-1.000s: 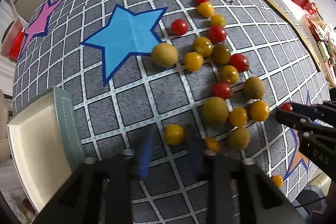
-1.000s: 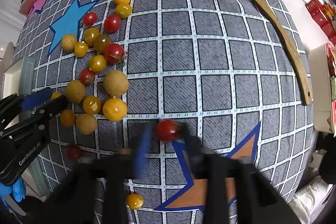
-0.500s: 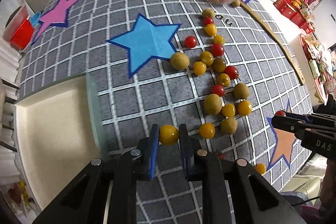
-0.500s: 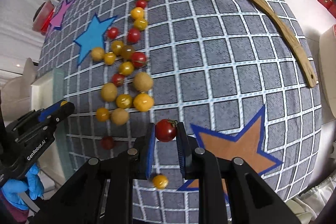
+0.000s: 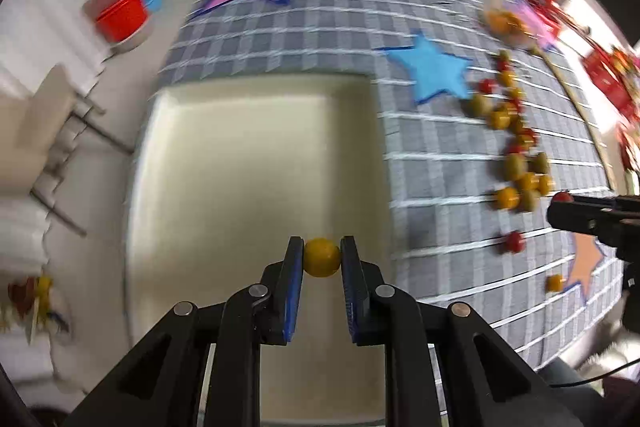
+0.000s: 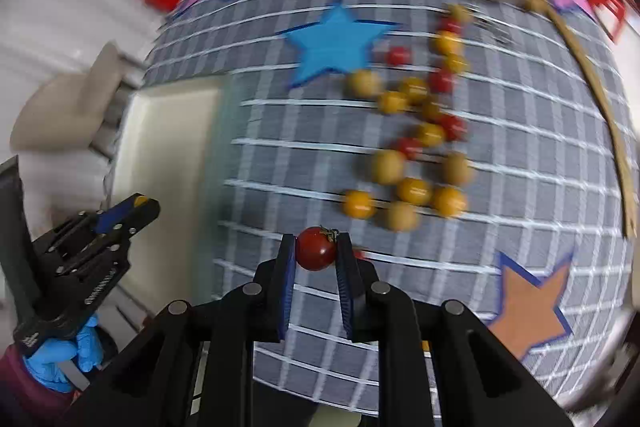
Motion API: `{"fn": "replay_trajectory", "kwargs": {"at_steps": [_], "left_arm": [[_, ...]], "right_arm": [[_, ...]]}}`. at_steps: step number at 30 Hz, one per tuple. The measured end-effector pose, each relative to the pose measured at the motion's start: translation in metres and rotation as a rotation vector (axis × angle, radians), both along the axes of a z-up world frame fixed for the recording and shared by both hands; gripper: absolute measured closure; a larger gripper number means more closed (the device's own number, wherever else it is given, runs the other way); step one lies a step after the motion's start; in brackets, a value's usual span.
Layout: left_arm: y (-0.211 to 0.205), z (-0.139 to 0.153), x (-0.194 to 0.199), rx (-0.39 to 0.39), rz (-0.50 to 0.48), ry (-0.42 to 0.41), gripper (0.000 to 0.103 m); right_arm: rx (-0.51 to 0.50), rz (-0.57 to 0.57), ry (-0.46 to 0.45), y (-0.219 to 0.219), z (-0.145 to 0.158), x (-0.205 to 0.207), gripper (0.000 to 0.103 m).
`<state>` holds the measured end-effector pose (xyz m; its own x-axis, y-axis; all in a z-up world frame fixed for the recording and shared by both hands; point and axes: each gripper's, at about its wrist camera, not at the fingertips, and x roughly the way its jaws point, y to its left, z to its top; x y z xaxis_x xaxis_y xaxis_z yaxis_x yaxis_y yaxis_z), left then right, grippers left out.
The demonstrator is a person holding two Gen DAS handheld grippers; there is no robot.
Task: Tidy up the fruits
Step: 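Carry both tomatoes over the white tray and open both grippers, then return both tools to the tomatoes on the tablecloth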
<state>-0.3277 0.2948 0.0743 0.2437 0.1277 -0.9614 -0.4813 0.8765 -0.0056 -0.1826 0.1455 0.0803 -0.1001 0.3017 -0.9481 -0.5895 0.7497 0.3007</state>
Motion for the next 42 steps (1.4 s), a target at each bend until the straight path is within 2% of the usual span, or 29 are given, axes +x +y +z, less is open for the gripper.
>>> {"fn": "replay_trajectory", "kwargs": {"at_steps": [5, 11, 17, 21, 27, 28, 29, 30, 31, 32, 33, 34, 40, 42], "left_arm": [[0.031, -0.015, -0.036, 0.009, 0.123, 0.049, 0.083], [0.057, -0.031, -0.053, 0.025, 0.231, 0.074, 0.083], [0.062, -0.046, -0.059, 0.021, 0.268, 0.085, 0.083], [0.059, -0.055, -0.060, 0.014, 0.263, 0.103, 0.083], [0.057, -0.058, -0.058, 0.040, 0.242, 0.102, 0.082], [0.057, -0.058, -0.057, 0.046, 0.237, 0.108, 0.080], [0.056, -0.057, -0.057, 0.065, 0.235, 0.120, 0.062], [0.054, -0.055, -0.057, 0.090, 0.234, 0.132, 0.043], [0.054, -0.054, -0.057, 0.108, 0.238, 0.135, 0.018], [0.054, -0.051, -0.058, 0.122, 0.243, 0.119, 0.018], [0.053, -0.050, -0.059, 0.121, 0.239, 0.113, 0.018], [0.053, -0.051, -0.059, 0.114, 0.226, 0.121, 0.018], [0.045, -0.043, -0.059, 0.104, 0.182, 0.148, 0.018], [0.041, -0.038, -0.056, 0.105, 0.164, 0.139, 0.018]], "right_arm": [[0.015, 0.137, 0.037, 0.048, -0.004, -0.028, 0.082], [0.017, 0.248, 0.075, 0.107, -0.018, -0.048, 0.082], [-0.031, 0.284, 0.062, 0.142, -0.041, -0.047, 0.082], [-0.071, 0.310, 0.032, 0.159, -0.057, -0.048, 0.079], [-0.107, 0.323, 0.044, 0.168, -0.071, -0.052, 0.079], [-0.111, 0.329, 0.043, 0.172, -0.072, -0.052, 0.079], [-0.112, 0.332, 0.044, 0.174, -0.072, -0.052, 0.078], [-0.105, 0.330, 0.054, 0.177, -0.072, -0.053, 0.072], [-0.095, 0.328, 0.066, 0.178, -0.072, -0.052, 0.060], [-0.088, 0.327, 0.073, 0.180, -0.072, -0.053, 0.050], [-0.084, 0.329, 0.063, 0.180, -0.070, -0.054, 0.036], [-0.076, 0.329, 0.060, 0.185, -0.069, -0.056, 0.029], [-0.003, 0.252, 0.041, 0.167, -0.033, -0.043, 0.019], [0.005, 0.231, 0.022, 0.156, -0.021, -0.037, 0.018]]}}
